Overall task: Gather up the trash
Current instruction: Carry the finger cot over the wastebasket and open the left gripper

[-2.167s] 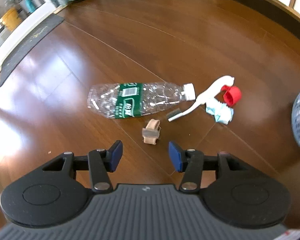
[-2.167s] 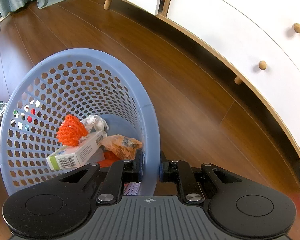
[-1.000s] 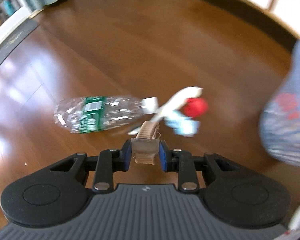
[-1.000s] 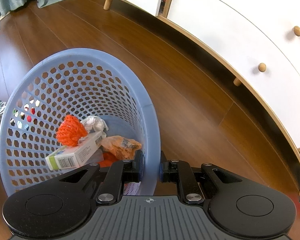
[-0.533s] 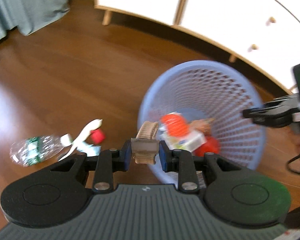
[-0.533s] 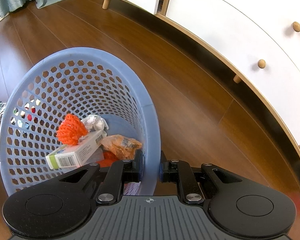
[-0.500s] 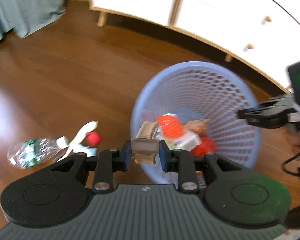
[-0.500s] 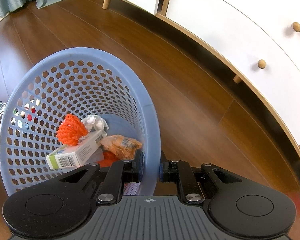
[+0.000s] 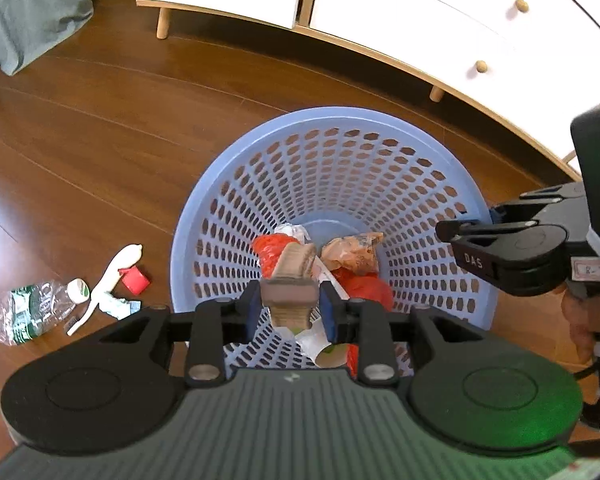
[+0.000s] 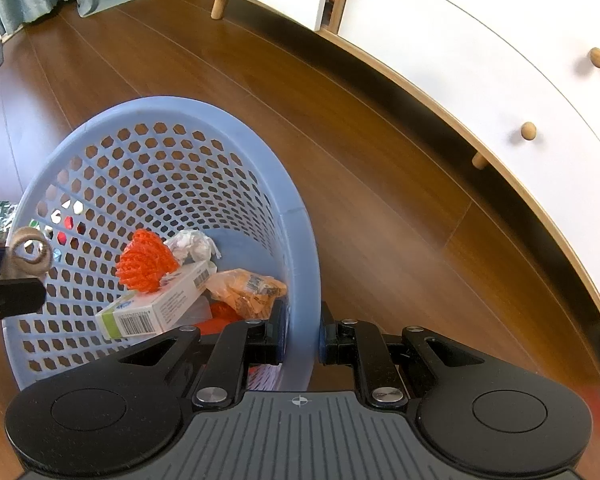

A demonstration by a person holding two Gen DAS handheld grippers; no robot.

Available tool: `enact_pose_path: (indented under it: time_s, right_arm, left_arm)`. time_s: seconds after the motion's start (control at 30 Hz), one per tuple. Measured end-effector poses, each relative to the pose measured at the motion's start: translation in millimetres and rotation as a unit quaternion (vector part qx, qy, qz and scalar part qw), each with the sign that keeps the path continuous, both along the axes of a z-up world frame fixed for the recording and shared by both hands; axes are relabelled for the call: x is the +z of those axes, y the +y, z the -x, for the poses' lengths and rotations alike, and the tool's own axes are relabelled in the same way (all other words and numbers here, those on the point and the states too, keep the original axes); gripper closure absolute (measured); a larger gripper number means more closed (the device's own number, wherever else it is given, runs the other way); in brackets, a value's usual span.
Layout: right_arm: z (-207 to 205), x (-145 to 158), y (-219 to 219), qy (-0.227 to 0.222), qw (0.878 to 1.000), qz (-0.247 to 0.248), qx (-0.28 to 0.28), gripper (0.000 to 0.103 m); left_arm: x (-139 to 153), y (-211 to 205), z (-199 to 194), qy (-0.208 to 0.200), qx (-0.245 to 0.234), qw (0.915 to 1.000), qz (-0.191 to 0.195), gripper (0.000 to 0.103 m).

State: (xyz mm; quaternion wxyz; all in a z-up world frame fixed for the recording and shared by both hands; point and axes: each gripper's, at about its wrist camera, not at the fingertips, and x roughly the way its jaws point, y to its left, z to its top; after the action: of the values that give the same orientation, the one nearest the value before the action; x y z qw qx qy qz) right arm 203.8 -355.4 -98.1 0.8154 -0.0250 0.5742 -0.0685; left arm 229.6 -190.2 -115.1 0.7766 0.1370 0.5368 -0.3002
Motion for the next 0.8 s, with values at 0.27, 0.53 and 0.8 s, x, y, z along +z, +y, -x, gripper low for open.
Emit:
enact_pose_path:
  time_s: [0.27, 0.53, 0.8]
  right_arm:
    - [-0.3, -1.9, -0.7, -0.001, 1.0, 0.0, 0.001, 0.091]
    - [-1.1, -3.8, 0.8, -0.001, 1.0, 0.001, 0.001, 0.092]
    - [-1.4, -3.8, 1.0, 0.0, 1.0, 0.001, 0.002, 0.092]
  left_arm:
    - [-6.1, -3.4, 0.5, -0.017, 0.006, 0.9997, -0.018, 0.048]
    - [-6.6, -4.6, 0.1, -0.022, 0.007, 0.9995, -0.02, 0.048]
    - [-0.7, 1.2, -1.3, -0.033, 0.009, 0.9993, -0.017, 0.048]
